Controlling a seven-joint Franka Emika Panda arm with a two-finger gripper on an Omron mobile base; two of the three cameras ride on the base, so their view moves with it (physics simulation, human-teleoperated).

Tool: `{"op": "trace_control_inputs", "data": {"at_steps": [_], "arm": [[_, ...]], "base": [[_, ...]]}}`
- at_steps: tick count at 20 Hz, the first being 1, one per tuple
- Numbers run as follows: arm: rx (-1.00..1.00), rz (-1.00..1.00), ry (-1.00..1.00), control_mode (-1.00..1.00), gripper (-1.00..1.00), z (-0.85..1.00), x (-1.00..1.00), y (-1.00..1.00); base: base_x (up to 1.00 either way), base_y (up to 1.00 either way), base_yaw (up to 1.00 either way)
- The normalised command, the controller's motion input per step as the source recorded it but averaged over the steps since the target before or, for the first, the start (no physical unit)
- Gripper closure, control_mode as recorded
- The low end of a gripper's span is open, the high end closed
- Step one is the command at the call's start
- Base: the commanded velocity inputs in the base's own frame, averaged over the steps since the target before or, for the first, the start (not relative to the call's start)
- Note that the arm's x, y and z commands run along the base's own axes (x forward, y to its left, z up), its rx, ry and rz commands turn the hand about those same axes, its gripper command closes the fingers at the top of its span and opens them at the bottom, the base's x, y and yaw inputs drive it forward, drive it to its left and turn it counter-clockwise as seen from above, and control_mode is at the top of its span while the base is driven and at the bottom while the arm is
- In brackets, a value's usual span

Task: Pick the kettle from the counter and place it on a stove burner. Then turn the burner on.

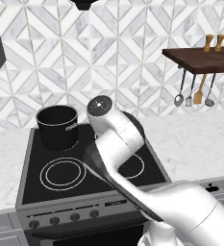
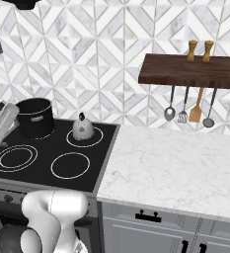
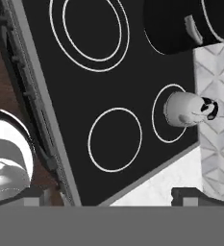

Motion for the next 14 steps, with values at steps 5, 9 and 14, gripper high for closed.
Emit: {"op": "trace_control_inputs", "data": {"at_steps": [5,9,14], "arm": [[-0.76,0.54,0.31,-1.00,-1.00,-0.91,-0.31,0.35],[-0.71,0.55,0.24,-1.00,-1.00,-0.97,-0.30,0.42],[-0.63,0.55,0.20,-1.00,-1.00,-0.96,-0.10,0.26]], "base": [[0.00,0.00,0.00],[0.00,0.00,0.00],[0.00,0.00,0.00]]}}
